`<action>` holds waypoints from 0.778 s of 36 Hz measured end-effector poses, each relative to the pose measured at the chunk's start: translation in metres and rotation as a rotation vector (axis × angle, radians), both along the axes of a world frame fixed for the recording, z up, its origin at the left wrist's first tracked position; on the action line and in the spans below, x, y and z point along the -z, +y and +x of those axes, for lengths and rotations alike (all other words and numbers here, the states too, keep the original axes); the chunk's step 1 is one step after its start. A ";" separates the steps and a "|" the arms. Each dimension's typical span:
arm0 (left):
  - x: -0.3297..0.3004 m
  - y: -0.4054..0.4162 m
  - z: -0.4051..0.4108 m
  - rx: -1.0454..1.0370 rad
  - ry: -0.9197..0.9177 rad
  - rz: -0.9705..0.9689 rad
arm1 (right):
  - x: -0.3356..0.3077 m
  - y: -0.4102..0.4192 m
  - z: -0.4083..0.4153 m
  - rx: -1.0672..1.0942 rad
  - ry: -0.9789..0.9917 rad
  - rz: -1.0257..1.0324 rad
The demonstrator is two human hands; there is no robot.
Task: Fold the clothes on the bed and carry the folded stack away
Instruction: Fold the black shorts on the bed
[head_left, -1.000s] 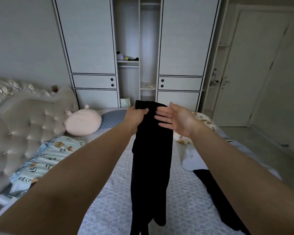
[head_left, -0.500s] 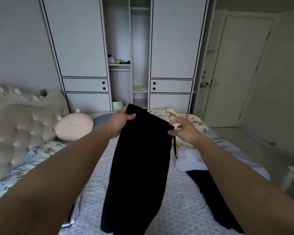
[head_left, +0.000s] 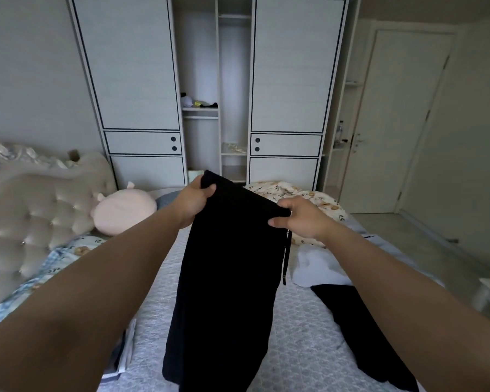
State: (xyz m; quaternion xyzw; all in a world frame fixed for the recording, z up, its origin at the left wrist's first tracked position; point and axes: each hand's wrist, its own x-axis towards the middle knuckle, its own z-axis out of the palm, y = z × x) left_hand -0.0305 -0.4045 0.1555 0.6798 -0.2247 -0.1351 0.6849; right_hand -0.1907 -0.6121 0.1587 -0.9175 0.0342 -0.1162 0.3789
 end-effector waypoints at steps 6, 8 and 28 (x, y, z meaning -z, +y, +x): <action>0.006 0.000 -0.007 -0.138 -0.452 0.293 | 0.000 -0.003 0.005 0.073 -0.024 -0.207; 0.009 0.004 -0.010 -0.170 -0.603 0.358 | -0.001 -0.003 0.006 0.079 -0.041 -0.239; 0.013 0.009 -0.041 -0.110 -0.777 0.559 | -0.008 -0.016 -0.015 0.190 -0.084 -0.837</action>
